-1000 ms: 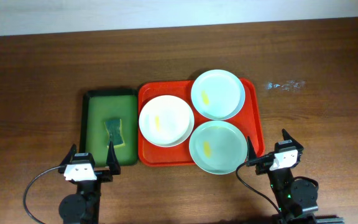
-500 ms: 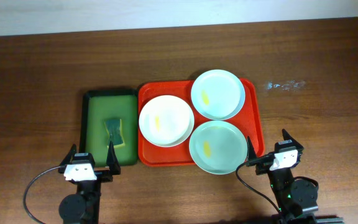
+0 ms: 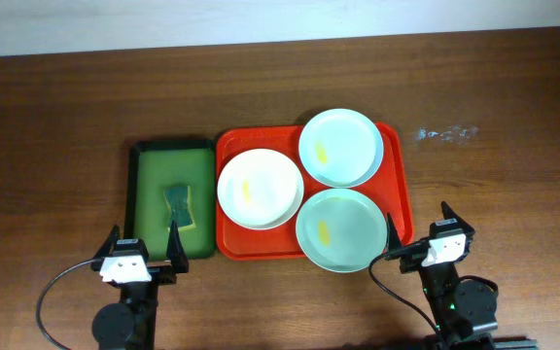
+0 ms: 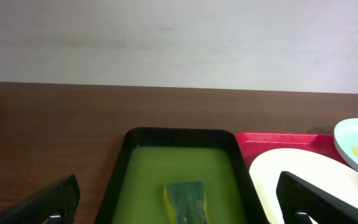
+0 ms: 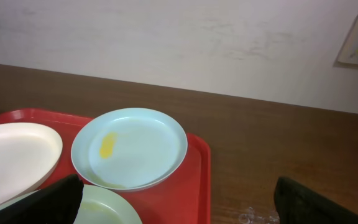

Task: Clean dirty plates on tray and stack at the side
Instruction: 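Raise both arms from rest toward the trays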

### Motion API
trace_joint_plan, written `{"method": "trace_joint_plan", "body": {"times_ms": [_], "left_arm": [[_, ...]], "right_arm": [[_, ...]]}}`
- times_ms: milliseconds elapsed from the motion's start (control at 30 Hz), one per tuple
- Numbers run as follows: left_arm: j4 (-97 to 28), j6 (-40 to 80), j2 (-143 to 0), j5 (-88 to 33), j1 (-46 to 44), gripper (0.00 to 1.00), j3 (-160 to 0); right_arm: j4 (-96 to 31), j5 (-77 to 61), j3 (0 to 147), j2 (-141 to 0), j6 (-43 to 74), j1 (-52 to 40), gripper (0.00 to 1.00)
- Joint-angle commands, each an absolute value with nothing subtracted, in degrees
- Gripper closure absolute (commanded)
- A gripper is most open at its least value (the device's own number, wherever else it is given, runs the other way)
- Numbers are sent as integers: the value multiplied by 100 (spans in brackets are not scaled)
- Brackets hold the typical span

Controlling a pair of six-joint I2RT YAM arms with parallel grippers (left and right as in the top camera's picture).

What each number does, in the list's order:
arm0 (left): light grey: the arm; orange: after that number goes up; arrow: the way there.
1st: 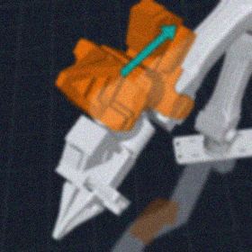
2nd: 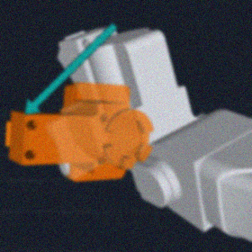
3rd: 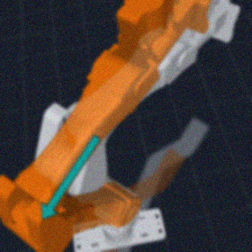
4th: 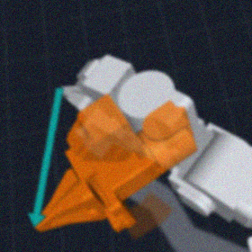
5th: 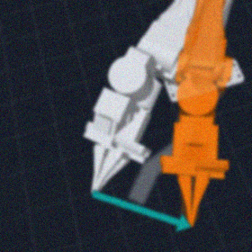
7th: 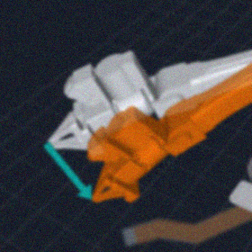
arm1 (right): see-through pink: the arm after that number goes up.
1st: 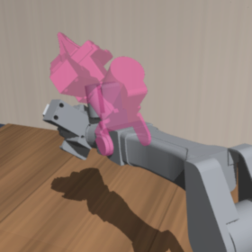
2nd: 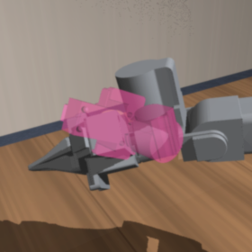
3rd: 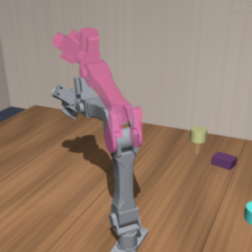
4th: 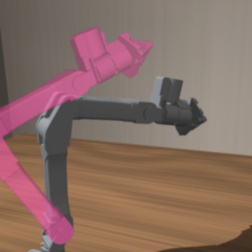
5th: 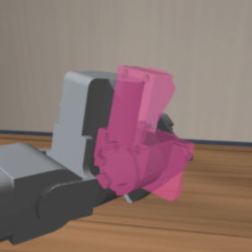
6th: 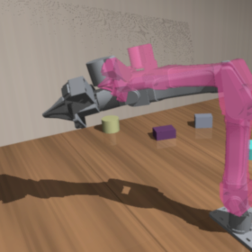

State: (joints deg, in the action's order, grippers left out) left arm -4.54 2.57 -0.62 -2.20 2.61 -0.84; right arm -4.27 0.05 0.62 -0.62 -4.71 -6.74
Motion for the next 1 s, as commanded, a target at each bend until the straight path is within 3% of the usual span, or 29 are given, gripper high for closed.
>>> {"method": "trace_joint_plan", "body": {"times_ms": [0, 967], "left_arm": [[-460, 165, -40, -261, 235, 1, -54], [-460, 165, -40, -261, 113, 1, -54]], "right_arm": [[-458, 71, 32, -36, -449, -666, 2], [-458, 69, 32, -36, -449, -668, 2]]}}
